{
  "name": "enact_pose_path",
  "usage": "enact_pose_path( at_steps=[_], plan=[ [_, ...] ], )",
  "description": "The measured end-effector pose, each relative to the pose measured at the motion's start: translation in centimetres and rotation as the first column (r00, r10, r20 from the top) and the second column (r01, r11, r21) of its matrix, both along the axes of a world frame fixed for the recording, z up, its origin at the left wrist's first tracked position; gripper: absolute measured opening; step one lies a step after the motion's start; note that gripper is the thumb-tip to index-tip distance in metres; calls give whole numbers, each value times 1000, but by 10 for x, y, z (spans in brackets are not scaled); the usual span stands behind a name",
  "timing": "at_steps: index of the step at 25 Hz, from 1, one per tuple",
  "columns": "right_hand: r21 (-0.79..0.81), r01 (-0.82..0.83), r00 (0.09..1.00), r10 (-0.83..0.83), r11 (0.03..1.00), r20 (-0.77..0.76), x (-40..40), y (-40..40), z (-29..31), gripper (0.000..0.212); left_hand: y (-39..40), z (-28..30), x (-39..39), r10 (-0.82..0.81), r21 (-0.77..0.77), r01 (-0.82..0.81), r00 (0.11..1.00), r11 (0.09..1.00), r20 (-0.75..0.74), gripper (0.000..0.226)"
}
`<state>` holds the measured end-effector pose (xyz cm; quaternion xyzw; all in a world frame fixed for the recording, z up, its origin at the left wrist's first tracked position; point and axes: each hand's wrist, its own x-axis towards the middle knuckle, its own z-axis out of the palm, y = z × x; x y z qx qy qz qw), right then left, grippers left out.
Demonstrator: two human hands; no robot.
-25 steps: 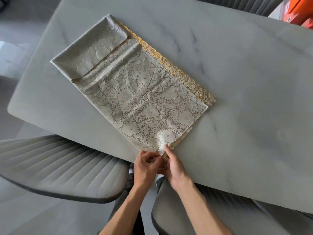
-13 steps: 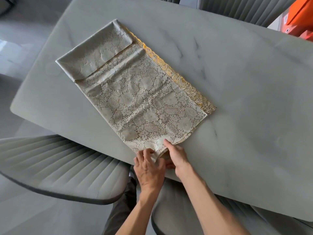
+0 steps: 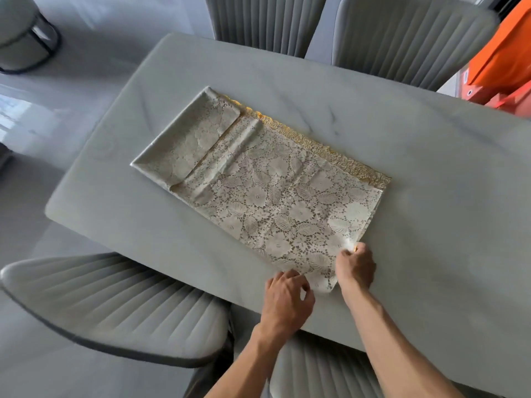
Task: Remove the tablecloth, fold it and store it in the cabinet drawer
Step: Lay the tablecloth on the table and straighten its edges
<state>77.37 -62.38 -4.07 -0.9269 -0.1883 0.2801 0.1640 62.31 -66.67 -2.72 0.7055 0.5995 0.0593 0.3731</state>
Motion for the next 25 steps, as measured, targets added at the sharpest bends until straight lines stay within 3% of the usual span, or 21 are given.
enact_pose_path(
  at_steps=[2, 4, 7, 12, 15, 25],
  plan=[
    [4, -58, 997, 57, 998, 52, -8, 0, 10, 54, 14, 13, -10, 62, 37, -66, 994, 997, 96, 13],
    [66, -171, 983, 165, 983, 82, -34, 0, 22, 66, 35, 25, -31, 109, 60, -119, 983, 991, 147, 13],
    [191, -297, 955, 295, 936, 39, -87, 0, 36, 62, 69, 41, -71, 146, 91, -160, 979, 983, 144, 31],
    [326, -323, 931, 360, 888, -58, -178, 27, 66, 62, 124, 55, -166, 149, 124, -179, 965, 976, 216, 71],
    [414, -256, 954, 297, 874, -38, -223, 37, 87, 63, 142, 60, -219, 74, 101, -106, 956, 989, 285, 82],
    [532, -118, 991, 135, 839, 7, -410, 33, 174, 59, 182, 108, -361, -129, 109, 92, 908, 990, 398, 78]
  ],
)
